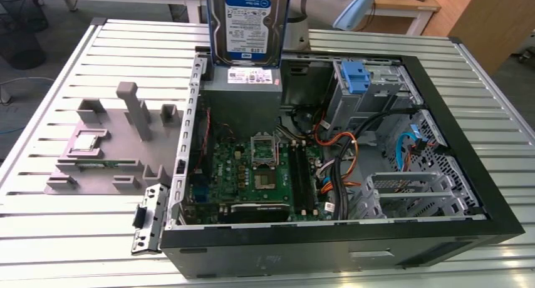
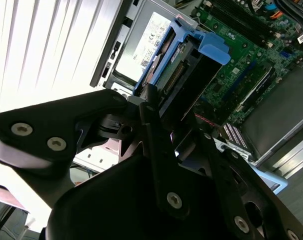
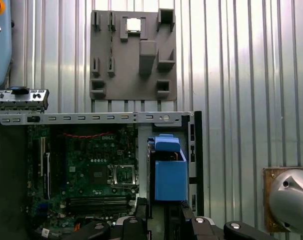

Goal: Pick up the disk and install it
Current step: 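Pick up the disk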

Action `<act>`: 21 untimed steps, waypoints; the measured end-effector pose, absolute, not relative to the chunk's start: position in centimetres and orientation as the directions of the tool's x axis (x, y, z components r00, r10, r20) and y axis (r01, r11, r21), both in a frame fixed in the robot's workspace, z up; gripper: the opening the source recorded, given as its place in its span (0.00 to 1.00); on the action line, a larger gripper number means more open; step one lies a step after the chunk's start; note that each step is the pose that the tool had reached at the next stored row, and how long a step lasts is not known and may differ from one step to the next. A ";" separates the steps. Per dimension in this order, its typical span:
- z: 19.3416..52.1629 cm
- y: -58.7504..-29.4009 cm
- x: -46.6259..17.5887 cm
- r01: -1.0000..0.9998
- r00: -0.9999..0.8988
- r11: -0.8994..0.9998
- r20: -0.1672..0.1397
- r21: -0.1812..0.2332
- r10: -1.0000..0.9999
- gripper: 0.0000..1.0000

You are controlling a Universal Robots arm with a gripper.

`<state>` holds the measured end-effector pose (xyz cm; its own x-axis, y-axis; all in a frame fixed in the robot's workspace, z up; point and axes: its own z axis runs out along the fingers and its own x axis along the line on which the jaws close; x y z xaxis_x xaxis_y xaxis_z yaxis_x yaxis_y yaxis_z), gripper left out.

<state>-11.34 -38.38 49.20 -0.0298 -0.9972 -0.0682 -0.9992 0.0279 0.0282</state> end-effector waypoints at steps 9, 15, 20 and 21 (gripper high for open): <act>49.2 -38.5 -11.3 -0.999 -0.030 0.028 -0.068 0.028 -0.997 0.35; 49.2 -39.6 -11.3 -0.999 -0.030 0.028 -0.068 0.028 -0.997 0.35; 49.2 -40.7 -11.3 -0.999 -0.030 0.028 -0.068 0.028 -0.997 0.35; 49.1 -40.9 -11.3 -0.999 -0.030 0.028 -0.068 0.028 -0.997 0.35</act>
